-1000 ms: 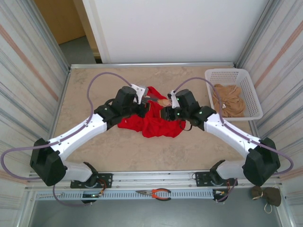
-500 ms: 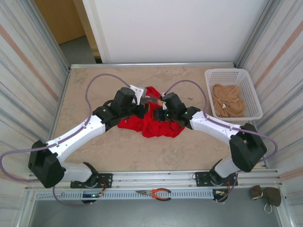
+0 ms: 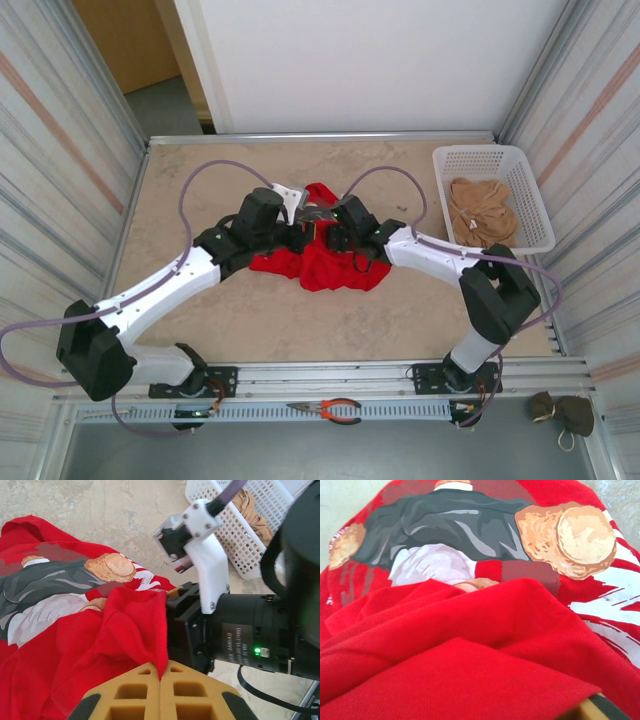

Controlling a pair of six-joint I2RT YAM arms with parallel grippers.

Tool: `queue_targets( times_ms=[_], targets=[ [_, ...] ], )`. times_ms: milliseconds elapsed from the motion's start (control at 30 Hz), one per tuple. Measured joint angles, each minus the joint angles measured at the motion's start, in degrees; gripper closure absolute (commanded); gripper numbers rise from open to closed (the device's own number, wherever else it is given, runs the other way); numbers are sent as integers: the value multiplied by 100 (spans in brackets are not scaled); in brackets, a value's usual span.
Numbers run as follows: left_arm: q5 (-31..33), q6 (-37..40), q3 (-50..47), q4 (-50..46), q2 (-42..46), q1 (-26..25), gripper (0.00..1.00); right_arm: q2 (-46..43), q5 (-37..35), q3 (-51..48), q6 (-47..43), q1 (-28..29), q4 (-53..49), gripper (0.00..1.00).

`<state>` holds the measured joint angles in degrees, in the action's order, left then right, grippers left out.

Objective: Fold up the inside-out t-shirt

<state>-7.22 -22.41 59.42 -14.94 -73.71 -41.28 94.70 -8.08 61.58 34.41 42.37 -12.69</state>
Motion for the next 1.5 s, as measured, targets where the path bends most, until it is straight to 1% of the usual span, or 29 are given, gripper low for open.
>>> queue_targets(
  times_ms=[33,133,233,333,467,600,733,900,933,967,1033,1067,1133,1200,1300,1367,1500],
  targets=[
    [-7,-11,0,7,0,0,100,57,-7,24,-22,0,-11,100],
    [35,-44,0,11,-2,2,100,116,59,35,-70,-46,-63,100],
    [175,-127,0,-42,-35,17,100,-94,393,-13,-225,-133,-61,100],
    [310,-245,0,-133,-122,129,100,-717,1001,-175,-398,-249,-79,100],
    [455,-348,-15,-219,-236,391,100,-1751,2020,-210,-573,-468,-66,100],
    [546,-361,-31,-302,-280,562,100,-2564,2968,-376,-597,-831,107,100],
    [557,-358,-31,-306,-280,570,100,-2973,3322,-669,-590,-1134,131,100],
    [538,-358,-31,-304,-280,570,100,-3023,3386,-1080,-455,-1176,208,100],
    [529,-358,-31,-302,-280,570,100,-3018,3379,-1176,-433,-1174,205,92],
    [514,-361,-31,-304,-278,570,100,-2992,3357,-1250,-387,-1161,192,77],
    [468,-363,-31,-304,-273,570,100,-2883,3226,-1307,-330,-1086,177,53],
    [428,-365,-31,-306,-264,570,100,-2798,3104,-1311,-341,-981,153,45],
    [363,-404,-31,-306,-229,570,100,-2638,2852,-1311,-363,-682,103,37],
    [278,-448,-31,-304,-188,568,100,-2470,2601,-1309,-426,-356,50,33],
    [201,-492,-31,-302,-140,518,100,-2124,2267,-1233,-520,46,-11,30],
    [140,-516,-26,-299,-138,415,100,-1840,2074,-1047,-581,162,-70,29],
    [42,-597,103,-326,-140,142,100,-1314,1775,-472,-734,197,-52,27]
  ],
)
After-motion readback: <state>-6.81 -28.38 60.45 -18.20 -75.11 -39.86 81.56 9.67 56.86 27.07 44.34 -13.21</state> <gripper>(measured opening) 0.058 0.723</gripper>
